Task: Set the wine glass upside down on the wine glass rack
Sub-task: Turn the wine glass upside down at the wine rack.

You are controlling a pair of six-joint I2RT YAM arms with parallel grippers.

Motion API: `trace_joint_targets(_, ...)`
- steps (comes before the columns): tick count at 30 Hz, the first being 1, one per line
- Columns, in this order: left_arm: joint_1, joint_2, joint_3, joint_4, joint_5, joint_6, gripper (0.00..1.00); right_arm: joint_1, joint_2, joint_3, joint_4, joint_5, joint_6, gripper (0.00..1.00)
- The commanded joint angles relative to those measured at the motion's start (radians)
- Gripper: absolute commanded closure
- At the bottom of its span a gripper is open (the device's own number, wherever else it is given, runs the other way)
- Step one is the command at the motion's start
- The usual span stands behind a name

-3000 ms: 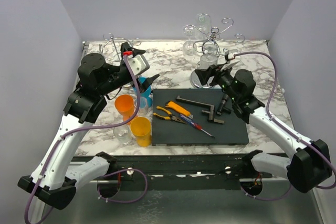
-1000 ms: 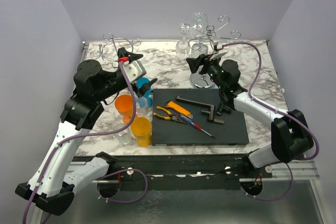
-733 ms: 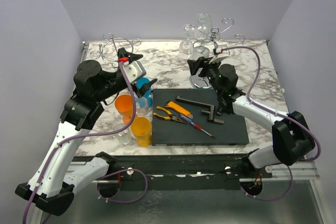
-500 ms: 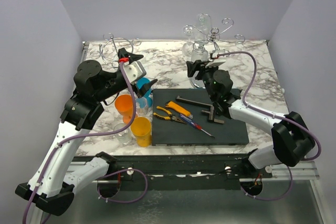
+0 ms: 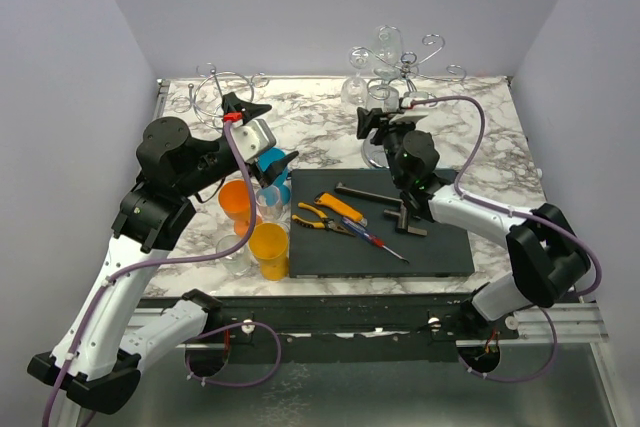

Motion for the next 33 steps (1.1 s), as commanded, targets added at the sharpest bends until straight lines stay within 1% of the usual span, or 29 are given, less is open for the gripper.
trace_joint_targets(1,-0.001,-0.015,-0.014,0.004,0.012,0.01,0.01,0.009,0.015,0.048,0.116,-0.005,-0.021,0.99)
trace_joint_targets(8,-0.001,-0.018,-0.015,0.004,0.013,0.015,0.01,0.033,0.037,0.067,0.102,-0.01,-0.05,0.99)
trace_joint_targets(18,-0.001,-0.016,-0.014,0.004,0.015,0.015,0.01,0.082,0.045,0.059,0.132,0.003,-0.112,0.99)
trace_joint_targets(26,-0.001,-0.019,-0.02,0.004,0.007,0.014,0.01,0.114,0.002,0.007,0.164,0.035,-0.115,1.0)
trace_joint_targets(28,-0.001,-0.021,-0.022,0.004,0.008,0.014,0.01,0.119,-0.013,-0.006,0.171,0.043,-0.144,0.99)
trace_joint_targets(33,-0.001,-0.017,-0.022,0.004,0.011,0.01,0.01,0.122,-0.045,-0.051,0.195,0.067,-0.149,0.99)
